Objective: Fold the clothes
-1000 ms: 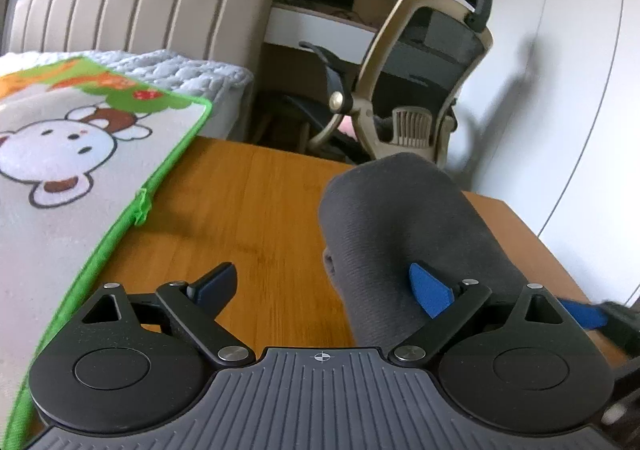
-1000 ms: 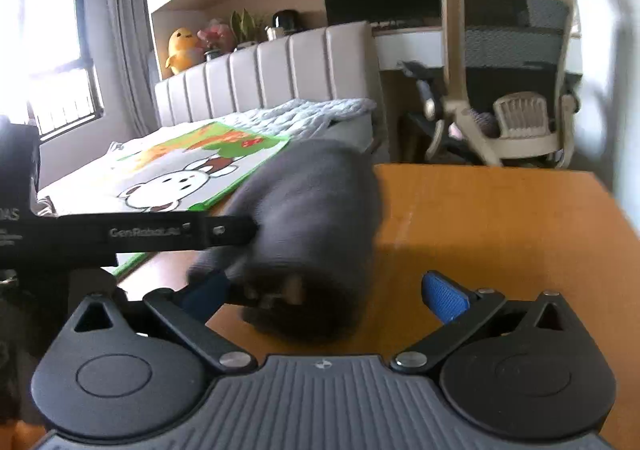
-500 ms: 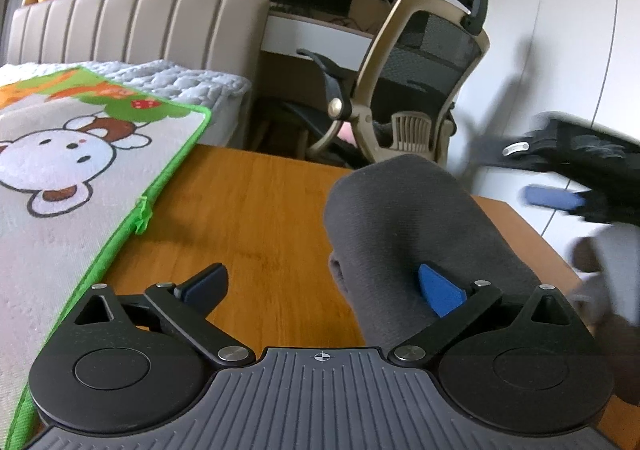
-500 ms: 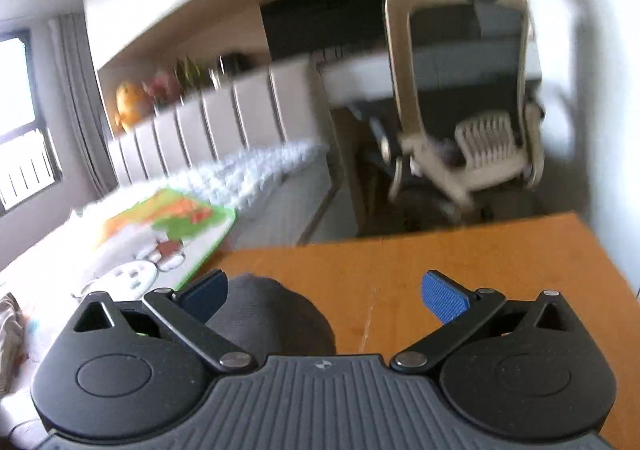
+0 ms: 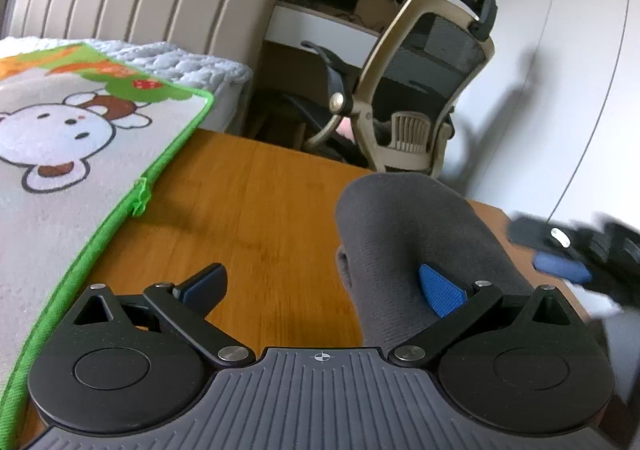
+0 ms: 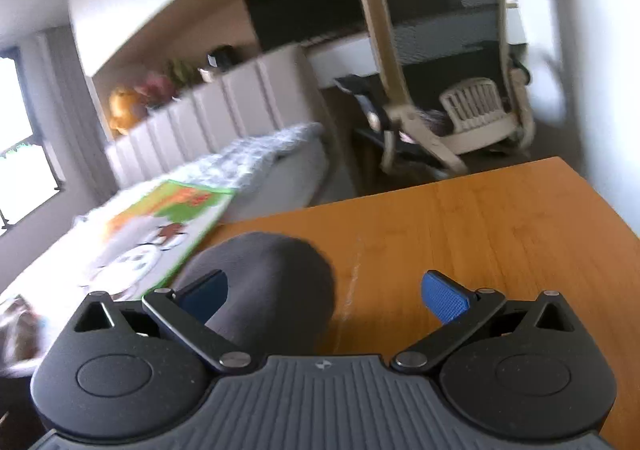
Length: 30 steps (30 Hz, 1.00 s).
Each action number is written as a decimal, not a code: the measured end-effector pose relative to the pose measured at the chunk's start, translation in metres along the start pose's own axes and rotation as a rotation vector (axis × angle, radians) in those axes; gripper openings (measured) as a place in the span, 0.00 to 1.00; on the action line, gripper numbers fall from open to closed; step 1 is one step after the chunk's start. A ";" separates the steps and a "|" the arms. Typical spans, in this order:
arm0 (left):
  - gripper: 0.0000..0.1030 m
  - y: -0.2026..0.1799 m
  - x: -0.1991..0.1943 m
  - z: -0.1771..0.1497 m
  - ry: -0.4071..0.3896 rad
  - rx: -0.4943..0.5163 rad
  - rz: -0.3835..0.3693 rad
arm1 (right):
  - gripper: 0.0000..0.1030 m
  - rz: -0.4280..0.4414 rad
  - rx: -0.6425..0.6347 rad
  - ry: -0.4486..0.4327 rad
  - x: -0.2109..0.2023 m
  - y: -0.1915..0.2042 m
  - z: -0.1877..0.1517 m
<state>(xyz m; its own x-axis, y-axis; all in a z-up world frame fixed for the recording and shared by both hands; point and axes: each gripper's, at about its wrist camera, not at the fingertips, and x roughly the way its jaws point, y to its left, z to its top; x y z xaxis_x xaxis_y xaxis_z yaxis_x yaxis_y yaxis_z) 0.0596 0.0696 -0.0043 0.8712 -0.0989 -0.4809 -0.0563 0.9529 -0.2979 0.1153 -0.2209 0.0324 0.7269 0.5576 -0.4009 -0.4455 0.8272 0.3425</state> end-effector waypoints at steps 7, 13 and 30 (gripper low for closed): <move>1.00 0.004 0.002 -0.001 0.023 -0.033 -0.008 | 1.00 -0.006 -0.051 0.018 0.001 0.000 -0.020; 1.00 0.000 -0.002 -0.004 0.014 -0.025 0.011 | 1.00 0.000 -0.032 0.022 -0.002 -0.002 -0.020; 1.00 0.002 0.006 -0.002 0.048 -0.046 0.024 | 1.00 -0.052 -0.071 0.043 0.012 0.011 -0.016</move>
<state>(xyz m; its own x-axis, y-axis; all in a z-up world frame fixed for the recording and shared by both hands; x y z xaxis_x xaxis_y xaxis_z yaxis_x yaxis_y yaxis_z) 0.0640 0.0705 -0.0098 0.8450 -0.0910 -0.5269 -0.0999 0.9412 -0.3227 0.1104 -0.2039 0.0182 0.7277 0.5151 -0.4529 -0.4451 0.8571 0.2595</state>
